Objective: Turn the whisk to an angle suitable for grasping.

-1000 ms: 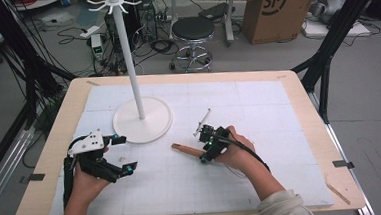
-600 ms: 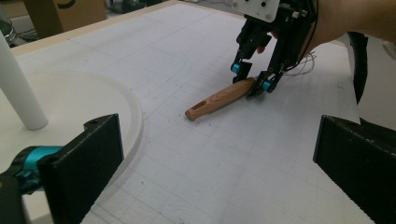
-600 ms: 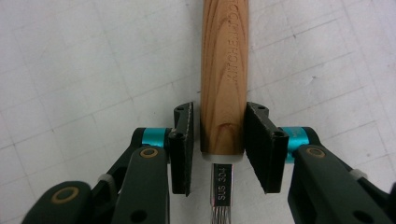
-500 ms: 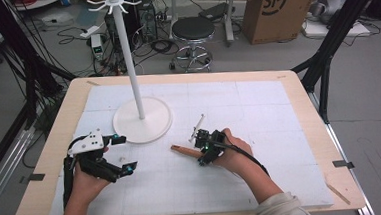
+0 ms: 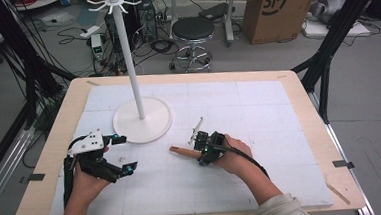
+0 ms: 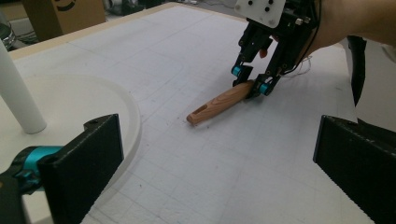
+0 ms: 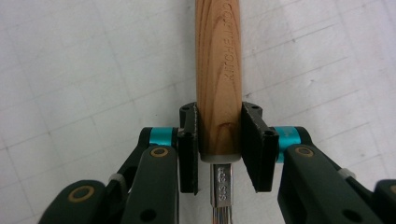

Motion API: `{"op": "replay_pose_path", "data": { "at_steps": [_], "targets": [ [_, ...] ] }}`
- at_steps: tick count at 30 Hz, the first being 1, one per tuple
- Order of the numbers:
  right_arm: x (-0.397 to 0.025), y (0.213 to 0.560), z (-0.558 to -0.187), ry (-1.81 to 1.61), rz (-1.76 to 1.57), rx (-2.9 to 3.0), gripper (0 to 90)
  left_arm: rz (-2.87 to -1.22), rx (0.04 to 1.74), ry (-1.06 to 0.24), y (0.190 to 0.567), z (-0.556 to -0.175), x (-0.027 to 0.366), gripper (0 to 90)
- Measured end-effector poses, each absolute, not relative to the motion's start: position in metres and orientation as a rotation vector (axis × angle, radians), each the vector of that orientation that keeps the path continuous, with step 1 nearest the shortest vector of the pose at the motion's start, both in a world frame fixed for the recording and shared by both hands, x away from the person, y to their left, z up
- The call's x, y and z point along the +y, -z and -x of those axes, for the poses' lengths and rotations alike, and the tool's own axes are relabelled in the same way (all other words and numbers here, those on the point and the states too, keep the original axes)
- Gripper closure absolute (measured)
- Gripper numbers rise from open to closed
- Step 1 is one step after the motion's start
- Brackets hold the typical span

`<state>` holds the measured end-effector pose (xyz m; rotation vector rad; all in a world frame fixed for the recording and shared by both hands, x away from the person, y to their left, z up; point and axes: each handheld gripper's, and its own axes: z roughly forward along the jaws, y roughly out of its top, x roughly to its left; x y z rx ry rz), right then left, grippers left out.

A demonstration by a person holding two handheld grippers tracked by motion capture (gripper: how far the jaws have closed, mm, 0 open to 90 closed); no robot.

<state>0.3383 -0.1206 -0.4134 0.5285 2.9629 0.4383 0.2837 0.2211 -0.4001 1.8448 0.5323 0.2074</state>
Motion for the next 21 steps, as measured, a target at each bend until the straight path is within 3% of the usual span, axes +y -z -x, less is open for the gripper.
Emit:
{"op": "replay_pose_path", "data": {
  "at_steps": [21],
  "targets": [
    [-0.184, 0.351, -0.349, -1.164, -0.674, 2.716, 70.6, -1.833, 0.524, -0.212, 0.398, -0.283, 0.224, 2.2]
  ]
}}
